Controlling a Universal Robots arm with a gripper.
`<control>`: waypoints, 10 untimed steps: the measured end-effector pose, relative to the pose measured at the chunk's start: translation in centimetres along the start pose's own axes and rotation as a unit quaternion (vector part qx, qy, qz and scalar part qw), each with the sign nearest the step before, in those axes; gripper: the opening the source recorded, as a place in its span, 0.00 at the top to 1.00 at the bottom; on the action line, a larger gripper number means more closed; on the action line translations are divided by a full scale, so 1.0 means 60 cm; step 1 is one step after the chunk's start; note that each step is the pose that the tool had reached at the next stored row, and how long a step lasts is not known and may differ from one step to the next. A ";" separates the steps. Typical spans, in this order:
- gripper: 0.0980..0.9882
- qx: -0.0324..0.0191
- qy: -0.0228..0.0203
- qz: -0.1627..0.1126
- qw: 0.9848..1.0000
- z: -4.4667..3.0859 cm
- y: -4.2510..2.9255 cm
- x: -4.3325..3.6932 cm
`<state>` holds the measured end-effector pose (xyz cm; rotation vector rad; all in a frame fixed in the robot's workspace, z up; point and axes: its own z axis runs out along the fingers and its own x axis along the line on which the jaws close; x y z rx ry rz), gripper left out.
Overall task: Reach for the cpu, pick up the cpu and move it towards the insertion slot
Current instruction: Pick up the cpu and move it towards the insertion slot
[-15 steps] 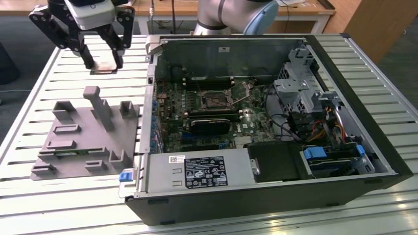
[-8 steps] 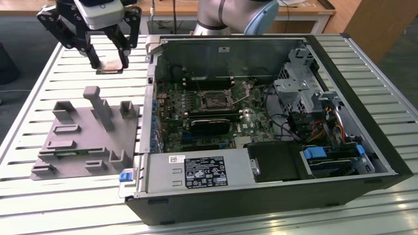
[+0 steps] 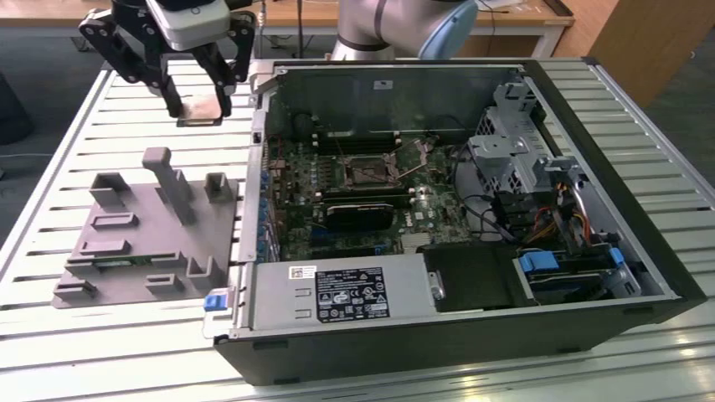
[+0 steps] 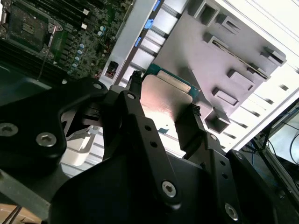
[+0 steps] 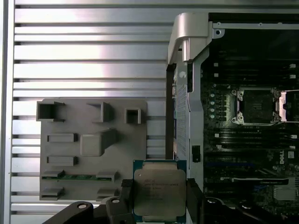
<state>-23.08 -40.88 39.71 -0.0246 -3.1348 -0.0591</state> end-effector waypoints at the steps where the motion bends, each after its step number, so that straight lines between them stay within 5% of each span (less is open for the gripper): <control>1: 0.50 0.000 0.000 0.000 1.000 0.000 0.000 -0.003; 10: 0.50 0.000 0.000 0.000 1.000 0.000 0.001 -0.032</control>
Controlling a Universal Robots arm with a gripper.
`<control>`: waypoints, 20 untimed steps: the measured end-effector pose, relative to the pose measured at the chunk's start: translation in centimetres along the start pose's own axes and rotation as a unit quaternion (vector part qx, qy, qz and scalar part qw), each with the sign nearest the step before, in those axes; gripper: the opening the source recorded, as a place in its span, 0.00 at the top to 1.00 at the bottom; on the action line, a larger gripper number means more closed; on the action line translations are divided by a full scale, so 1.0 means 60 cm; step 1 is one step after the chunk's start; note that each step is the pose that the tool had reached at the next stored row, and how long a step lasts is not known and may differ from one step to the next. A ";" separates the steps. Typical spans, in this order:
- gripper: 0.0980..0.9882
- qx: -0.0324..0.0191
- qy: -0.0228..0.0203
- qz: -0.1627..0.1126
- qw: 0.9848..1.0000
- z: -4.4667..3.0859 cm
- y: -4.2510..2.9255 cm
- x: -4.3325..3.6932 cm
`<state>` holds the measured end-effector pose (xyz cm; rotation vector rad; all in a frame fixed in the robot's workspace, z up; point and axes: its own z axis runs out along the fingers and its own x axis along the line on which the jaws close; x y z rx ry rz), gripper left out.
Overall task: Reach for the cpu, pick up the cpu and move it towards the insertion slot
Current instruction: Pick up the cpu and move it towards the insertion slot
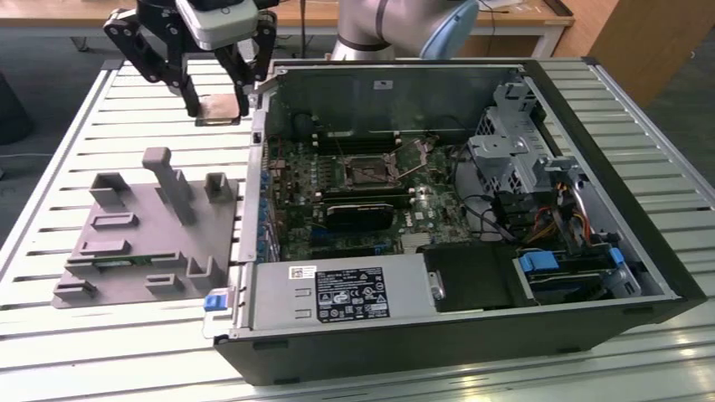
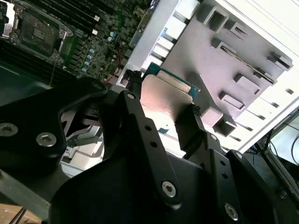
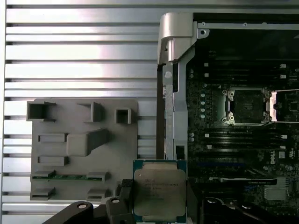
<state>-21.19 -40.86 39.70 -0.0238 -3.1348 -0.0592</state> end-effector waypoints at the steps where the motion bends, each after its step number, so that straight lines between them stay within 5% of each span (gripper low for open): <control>1: 0.50 0.000 0.000 0.000 1.000 0.000 0.000 -0.004; 12: 0.50 0.000 0.000 -0.002 1.000 0.000 0.003 -0.051; 20: 0.50 0.000 0.000 -0.004 1.000 0.000 0.005 -0.103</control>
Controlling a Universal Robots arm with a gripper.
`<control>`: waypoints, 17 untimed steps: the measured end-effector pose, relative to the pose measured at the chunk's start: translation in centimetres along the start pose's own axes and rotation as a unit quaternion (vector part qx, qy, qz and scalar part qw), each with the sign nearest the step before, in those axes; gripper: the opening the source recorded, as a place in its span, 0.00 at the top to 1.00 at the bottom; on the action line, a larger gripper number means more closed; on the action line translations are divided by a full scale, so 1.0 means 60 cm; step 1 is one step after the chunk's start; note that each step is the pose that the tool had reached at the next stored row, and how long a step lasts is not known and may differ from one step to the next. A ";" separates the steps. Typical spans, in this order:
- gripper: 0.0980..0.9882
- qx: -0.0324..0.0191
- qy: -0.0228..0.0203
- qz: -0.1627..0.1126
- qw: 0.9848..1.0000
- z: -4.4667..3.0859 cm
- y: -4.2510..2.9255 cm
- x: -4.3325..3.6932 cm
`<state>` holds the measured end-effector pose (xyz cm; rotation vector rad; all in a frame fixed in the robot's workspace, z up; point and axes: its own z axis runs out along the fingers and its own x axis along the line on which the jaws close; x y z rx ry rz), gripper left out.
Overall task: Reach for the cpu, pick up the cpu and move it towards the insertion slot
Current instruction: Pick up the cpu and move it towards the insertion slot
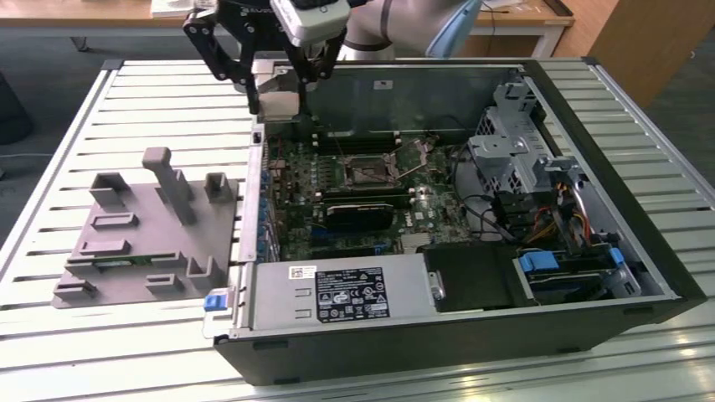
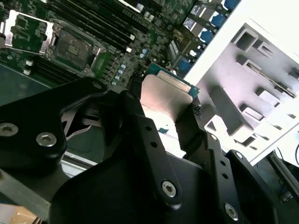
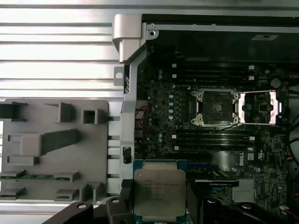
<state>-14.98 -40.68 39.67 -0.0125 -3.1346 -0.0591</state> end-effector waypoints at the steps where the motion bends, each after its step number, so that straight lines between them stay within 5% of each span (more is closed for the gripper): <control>1: 0.50 0.000 0.000 0.000 1.000 0.000 0.000 -0.006; 17: 0.50 0.000 0.000 -0.001 1.000 0.004 0.043 -0.068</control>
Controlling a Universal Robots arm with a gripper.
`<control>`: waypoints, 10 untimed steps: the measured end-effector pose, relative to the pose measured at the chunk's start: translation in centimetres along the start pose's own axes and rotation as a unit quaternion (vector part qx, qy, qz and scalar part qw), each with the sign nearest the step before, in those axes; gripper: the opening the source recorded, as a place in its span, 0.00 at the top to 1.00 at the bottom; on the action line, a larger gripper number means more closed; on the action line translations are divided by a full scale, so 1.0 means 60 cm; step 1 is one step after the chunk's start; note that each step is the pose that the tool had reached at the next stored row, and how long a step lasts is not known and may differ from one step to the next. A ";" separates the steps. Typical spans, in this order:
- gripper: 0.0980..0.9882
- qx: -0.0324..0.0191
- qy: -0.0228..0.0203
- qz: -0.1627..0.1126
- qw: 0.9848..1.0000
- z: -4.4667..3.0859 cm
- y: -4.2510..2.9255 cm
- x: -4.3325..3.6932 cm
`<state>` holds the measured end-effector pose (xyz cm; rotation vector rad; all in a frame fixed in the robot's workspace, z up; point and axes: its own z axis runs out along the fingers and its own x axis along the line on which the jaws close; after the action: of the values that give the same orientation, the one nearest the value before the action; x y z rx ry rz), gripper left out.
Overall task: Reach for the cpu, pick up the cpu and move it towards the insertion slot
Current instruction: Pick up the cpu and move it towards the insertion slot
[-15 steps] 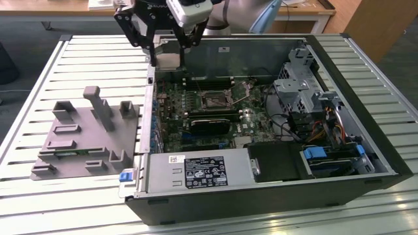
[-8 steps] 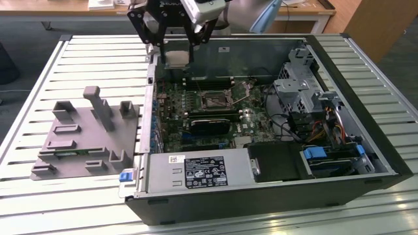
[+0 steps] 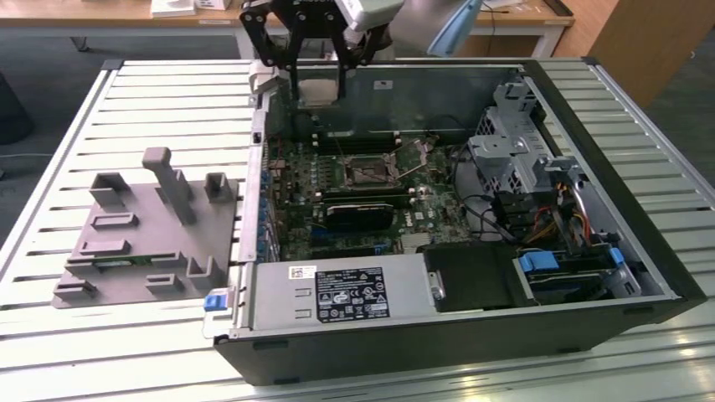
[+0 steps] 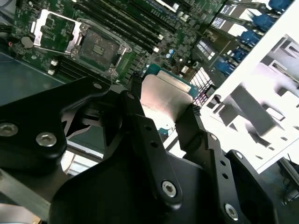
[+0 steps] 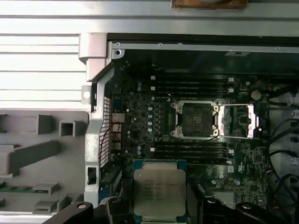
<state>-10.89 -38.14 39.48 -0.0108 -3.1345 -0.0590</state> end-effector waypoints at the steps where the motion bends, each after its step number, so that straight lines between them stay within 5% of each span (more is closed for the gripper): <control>1: 0.50 0.000 0.000 0.000 1.000 0.000 0.003 -0.004; 10: 0.50 0.000 0.000 0.000 1.000 0.002 0.020 -0.045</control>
<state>-8.16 -36.92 39.41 -0.0109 -3.1346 -0.0590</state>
